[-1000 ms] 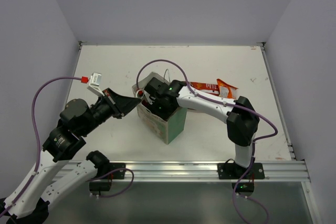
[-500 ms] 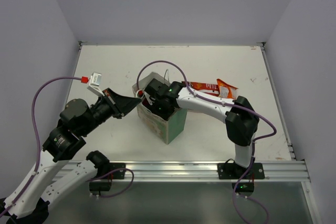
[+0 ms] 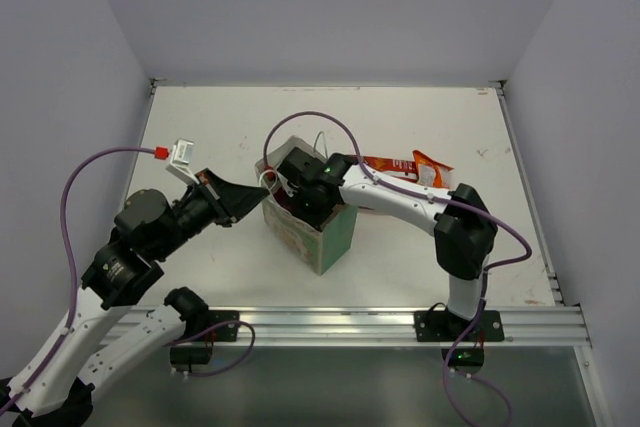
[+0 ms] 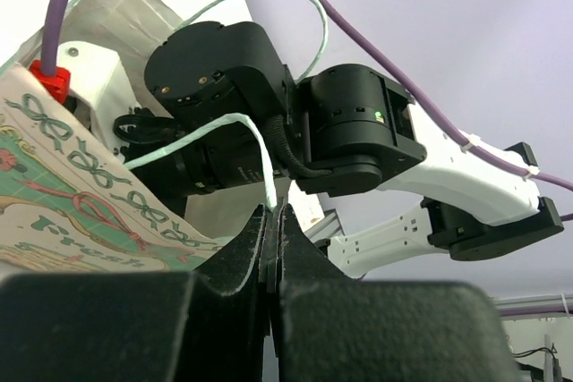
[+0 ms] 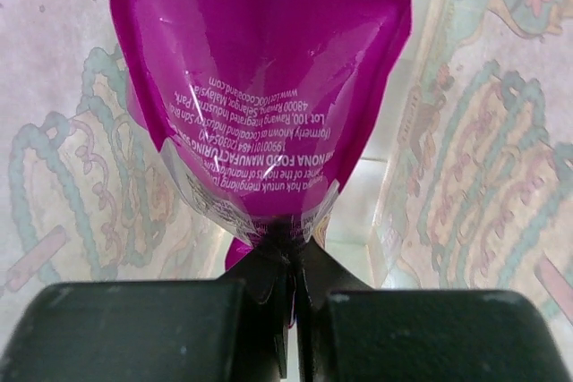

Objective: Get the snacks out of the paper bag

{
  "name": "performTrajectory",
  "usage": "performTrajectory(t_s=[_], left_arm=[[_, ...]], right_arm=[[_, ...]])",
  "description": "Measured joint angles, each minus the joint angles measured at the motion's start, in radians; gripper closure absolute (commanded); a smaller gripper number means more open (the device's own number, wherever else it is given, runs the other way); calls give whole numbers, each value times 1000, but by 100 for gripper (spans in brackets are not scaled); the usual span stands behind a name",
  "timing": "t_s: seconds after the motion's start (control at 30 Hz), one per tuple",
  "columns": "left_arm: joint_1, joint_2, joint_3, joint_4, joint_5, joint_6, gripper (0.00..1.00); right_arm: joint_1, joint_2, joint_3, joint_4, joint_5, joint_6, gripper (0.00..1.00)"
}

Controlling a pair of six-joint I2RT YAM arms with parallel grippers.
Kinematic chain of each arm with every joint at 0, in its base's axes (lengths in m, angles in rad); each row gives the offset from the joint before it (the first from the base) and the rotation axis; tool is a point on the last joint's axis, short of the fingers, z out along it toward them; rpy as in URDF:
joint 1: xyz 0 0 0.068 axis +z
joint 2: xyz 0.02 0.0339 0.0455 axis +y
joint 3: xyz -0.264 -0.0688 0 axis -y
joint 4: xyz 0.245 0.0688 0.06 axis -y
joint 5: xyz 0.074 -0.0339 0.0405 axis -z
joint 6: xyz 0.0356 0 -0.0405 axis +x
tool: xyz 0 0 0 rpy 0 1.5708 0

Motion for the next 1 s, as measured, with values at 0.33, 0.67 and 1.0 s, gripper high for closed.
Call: performTrajectory(t_s=[0.33,0.67,1.0], left_arm=[[0,-9,-43,1,-1,0,100],[0,-12,-63,2,-10,0,100],[0,-23,-64,-1,-31,0,99]], right_arm=[[0,-79,178,-135,26,24,100],[-2,-142,434,-212,57,42,100],[-4,-194,574,-236,164,64,100]])
